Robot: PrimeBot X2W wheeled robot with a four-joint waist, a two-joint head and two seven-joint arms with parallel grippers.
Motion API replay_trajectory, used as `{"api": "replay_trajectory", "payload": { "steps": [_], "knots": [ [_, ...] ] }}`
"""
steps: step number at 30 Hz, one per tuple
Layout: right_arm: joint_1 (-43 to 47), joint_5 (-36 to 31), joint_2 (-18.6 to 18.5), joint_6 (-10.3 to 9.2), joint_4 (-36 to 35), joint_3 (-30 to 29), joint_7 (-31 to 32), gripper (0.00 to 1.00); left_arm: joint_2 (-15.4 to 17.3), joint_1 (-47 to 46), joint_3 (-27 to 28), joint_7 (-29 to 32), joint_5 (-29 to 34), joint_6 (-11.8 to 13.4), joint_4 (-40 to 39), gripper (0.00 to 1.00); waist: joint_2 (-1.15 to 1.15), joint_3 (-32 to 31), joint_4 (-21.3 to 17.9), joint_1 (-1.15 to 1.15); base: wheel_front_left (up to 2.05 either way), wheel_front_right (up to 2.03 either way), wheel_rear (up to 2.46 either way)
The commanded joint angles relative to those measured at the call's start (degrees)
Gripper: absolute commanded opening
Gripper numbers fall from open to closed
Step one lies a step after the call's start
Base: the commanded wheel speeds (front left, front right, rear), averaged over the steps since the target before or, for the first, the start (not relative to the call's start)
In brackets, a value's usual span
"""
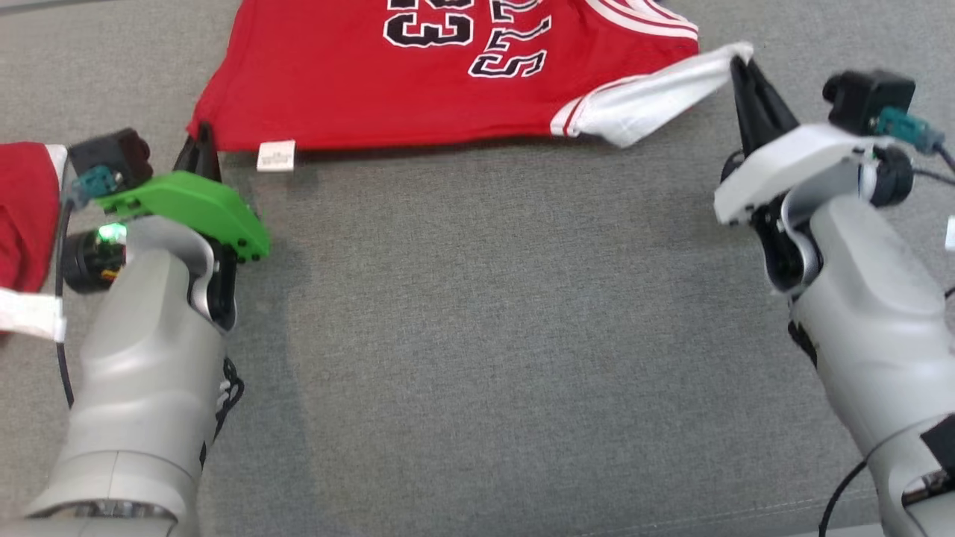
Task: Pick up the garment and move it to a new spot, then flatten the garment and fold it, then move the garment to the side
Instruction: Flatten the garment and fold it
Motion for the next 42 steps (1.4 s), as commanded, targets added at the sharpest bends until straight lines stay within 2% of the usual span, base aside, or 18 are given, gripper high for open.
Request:
{"api": "replay_trajectory", "payload": {
  "steps": [1, 4, 11, 18, 25, 29, 34, 38, 42],
  "knots": [
    [2.8, 1.3, -0.6, -0.06, -1.6, -0.2, -0.5, 0.0, 0.6, 2.2, 1.3, -0.5, -0.3, 0.1, -2.4, 0.0, 0.0, -0.2, 0.2, 0.0, 0.0, 0.0, 0.0],
    [11.5, 2.8, -1.6, -0.06, -8.7, -3.2, -0.5, 0.0, 0.7, 10.0, 3.7, -0.4, 0.5, 0.5, -8.9, 0.0, 0.0, -1.1, 0.3, 0.0, 0.0, 0.0, 0.0],
    [34.7, -0.8, -0.5, -0.08, -28.6, -10.7, -0.5, 0.0, 0.2, 29.7, 8.9, -0.4, 4.9, 2.7, -28.3, 0.0, 0.0, -5.0, -0.1, 0.0, 0.0, 0.0, 0.0],
    [52.9, -5.3, 2.3, -0.08, -45.8, -16.5, 0.4, 0.0, -0.9, 46.6, 8.2, 0.3, 7.3, 4.8, -45.7, 0.0, 0.0, -7.9, -0.5, 0.0, 0.0, 0.0, 0.0],
    [63.9, -8.5, 5.5, -0.08, -58.9, -21.4, 7.5, 0.0, 0.1, 60.1, 7.6, 8.1, 8.9, 9.2, -64.3, 0.0, 0.0, -9.0, -0.6, 0.0, 0.0, 0.0, 0.0],
    [65.4, -9.5, 6.4, -0.08, -62.5, -23.1, 10.7, 0.0, 0.7, 63.8, 7.1, 13.2, 8.6, 10.4, -71.4, 0.0, 0.0, -8.9, -0.6, 0.0, 0.0, 0.0, 0.0],
    [63.6, -8.8, 6.6, -0.08, -62.8, -24.1, 12.2, 0.0, 1.6, 63.1, 6.6, 17.6, 8.2, 10.4, -73.8, 0.0, 0.0, -8.0, -0.2, 0.0, 0.0, 0.0, 0.0],
    [57.4, -7.9, 6.0, -0.07, -58.8, -22.5, 12.7, 0.0, 2.9, 57.0, 5.8, 22.2, 6.3, 8.5, -70.7, 0.0, 0.0, -5.1, 0.1, 0.0, 0.0, 0.0, 0.0],
    [50.2, -7.3, 4.0, -0.07, -53.5, -20.2, 12.4, 0.0, 3.4, 50.9, 5.5, 23.9, 4.5, 6.6, -67.5, 0.0, 0.0, -2.0, 0.0, 0.0, 0.0, 0.0, 0.0]
  ]
}}
